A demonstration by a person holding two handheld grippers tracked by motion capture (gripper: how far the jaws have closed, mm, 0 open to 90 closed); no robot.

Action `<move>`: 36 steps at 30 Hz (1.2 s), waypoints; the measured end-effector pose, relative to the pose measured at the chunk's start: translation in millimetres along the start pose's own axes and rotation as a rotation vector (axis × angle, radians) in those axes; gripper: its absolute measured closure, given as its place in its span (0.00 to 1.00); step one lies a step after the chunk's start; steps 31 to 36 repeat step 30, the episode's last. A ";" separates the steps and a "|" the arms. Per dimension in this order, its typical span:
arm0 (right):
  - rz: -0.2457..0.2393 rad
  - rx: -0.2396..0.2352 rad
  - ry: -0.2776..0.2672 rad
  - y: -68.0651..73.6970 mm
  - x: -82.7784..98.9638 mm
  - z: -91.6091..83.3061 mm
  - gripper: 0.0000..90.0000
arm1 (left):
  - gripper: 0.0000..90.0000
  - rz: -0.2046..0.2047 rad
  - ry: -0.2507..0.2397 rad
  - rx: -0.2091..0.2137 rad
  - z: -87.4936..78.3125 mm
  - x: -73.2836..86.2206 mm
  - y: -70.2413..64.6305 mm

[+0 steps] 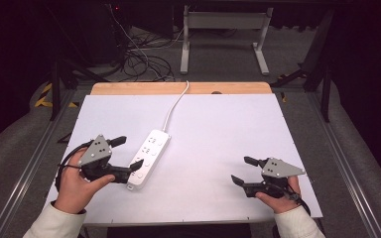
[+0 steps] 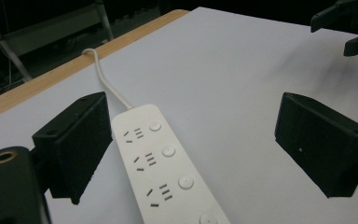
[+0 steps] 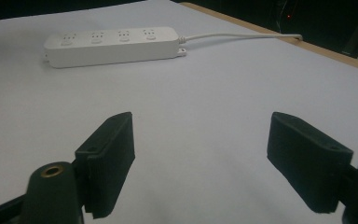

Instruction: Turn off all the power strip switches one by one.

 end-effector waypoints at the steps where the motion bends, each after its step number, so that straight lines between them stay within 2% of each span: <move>1: -0.002 -0.003 -0.002 0.0 0.0 0.0 0.26 | 0.13 -0.007 0.001 0.000 -2.8 3.1 0.0; 7: 0.006 -0.015 -0.024 -0.6 0.6 -0.8 0.22 | 0.13 -0.049 -0.013 -0.038 -15.8 23.2 3.1; 15: 0.026 -0.033 -0.041 -2.6 1.8 -2.0 0.20 | 0.13 -0.046 -0.039 -0.066 -24.9 57.4 1.1; 18: 0.027 -0.034 -0.040 -2.7 1.9 -1.9 0.20 | 0.13 -0.057 -0.030 -0.060 -28.8 69.8 0.7; 23: 0.027 -0.034 -0.040 -2.8 2.0 -2.3 0.20 | 0.13 -0.057 -0.003 -0.067 -35.3 88.5 0.3; 26: 0.026 -0.036 -0.040 -2.7 2.1 -2.2 0.20 | 0.13 -0.071 0.013 -0.076 -37.5 98.0 1.9; 30: 0.025 -0.033 -0.036 -3.0 2.3 -2.3 0.20 | 0.13 -0.132 0.045 -0.084 -38.4 105.7 2.6; 36: 0.025 -0.033 -0.036 -3.0 2.3 -2.3 0.20 | 0.13 -0.132 0.045 -0.084 -38.4 105.7 2.6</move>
Point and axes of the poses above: each handheld gripper's, and its own axes: z roughly forward along the jaws, x roughly out of its underside, y roughly to its left, the point moved 1 cm from there along z, roughly forward along the jaws, and after that the axes turned 4 degrees about -x, right-handed, at the moved point
